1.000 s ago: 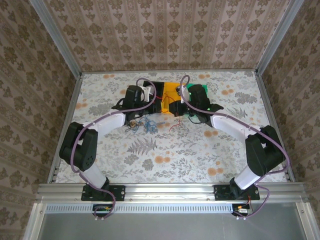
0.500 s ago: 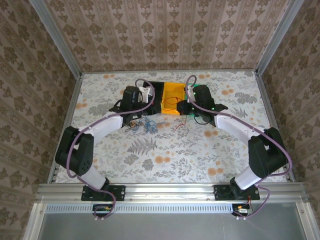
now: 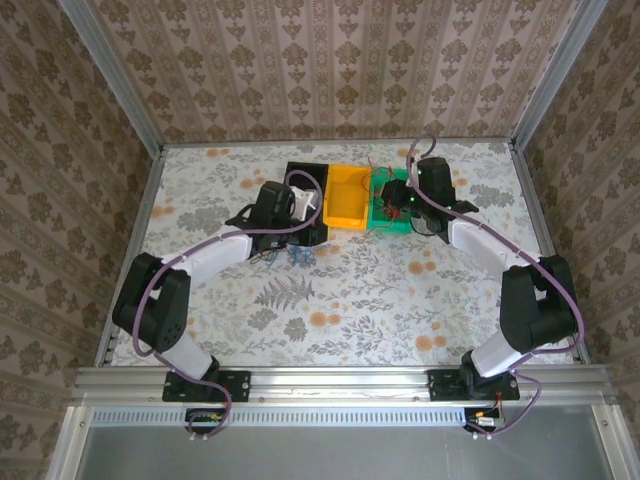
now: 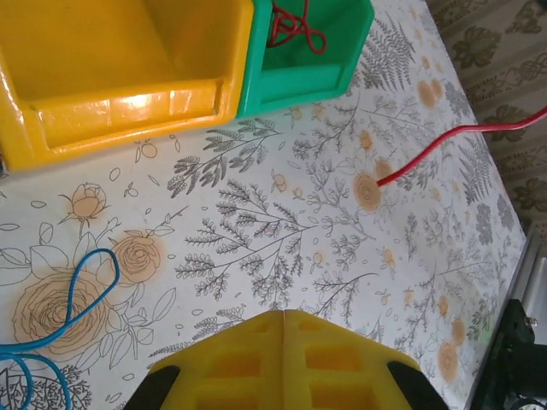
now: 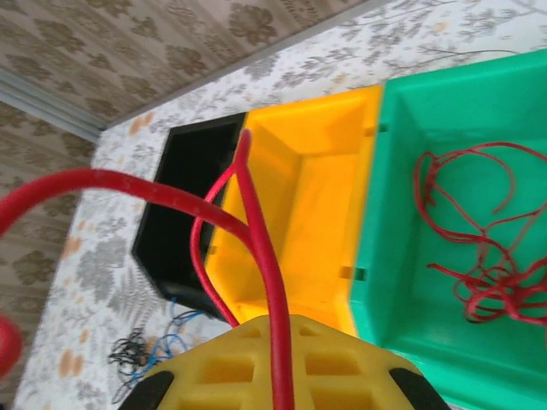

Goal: Untangle the cables

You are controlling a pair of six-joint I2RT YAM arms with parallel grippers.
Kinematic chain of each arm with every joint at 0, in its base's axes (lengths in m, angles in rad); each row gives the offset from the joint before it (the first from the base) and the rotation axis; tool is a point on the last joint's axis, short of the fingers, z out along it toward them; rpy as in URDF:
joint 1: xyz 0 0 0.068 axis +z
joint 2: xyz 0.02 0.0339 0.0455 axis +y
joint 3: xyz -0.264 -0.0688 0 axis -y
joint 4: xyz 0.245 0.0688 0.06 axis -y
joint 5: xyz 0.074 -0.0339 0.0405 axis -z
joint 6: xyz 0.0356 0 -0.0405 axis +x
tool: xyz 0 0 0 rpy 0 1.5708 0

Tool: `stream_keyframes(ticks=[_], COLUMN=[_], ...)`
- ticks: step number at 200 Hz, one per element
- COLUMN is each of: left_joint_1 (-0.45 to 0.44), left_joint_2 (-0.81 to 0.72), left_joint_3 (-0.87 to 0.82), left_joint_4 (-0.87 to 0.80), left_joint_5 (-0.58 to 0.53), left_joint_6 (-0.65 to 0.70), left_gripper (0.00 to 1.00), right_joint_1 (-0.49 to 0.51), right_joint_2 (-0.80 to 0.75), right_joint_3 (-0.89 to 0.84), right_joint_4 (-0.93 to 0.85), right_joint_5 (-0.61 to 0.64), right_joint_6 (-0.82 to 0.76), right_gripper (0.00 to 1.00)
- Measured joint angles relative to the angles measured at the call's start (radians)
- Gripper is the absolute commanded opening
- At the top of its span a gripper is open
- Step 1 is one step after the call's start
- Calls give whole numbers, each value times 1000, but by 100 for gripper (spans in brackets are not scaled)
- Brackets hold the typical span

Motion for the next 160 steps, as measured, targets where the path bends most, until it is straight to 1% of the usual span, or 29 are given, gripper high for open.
stream_keyframes(ticks=[9, 19, 30, 40, 71, 97, 129, 160], left_joint_1=[6, 13, 17, 18, -9, -38, -53, -55], left_joint_2=[0, 0, 0, 0, 2, 12, 57, 122], left_joint_3=[0, 0, 5, 14, 61, 80, 111, 181], left_joint_4=[18, 47, 76, 89, 88, 82, 44, 37], left_joint_5=[6, 23, 55, 84, 179, 245, 298, 314], left_joint_6=[-8, -29, -34, -40, -8, 12, 31, 36], left_gripper=[26, 35, 43, 47, 54, 54, 55, 61], right_joint_1=[0, 0, 0, 2, 2, 2, 2, 12], right_joint_2=[0, 0, 0, 0, 2, 12, 43, 62], right_joint_3=[0, 0, 0, 0, 0, 0, 19, 34], right_joint_4=[19, 35, 52, 65, 96, 138, 199, 271], right_joint_5=[-19, -35, -46, -50, -36, -9, 12, 14], right_joint_6=[6, 17, 31, 46, 107, 171, 254, 328], right_gripper=[0, 0, 0, 0, 0, 0, 0, 0])
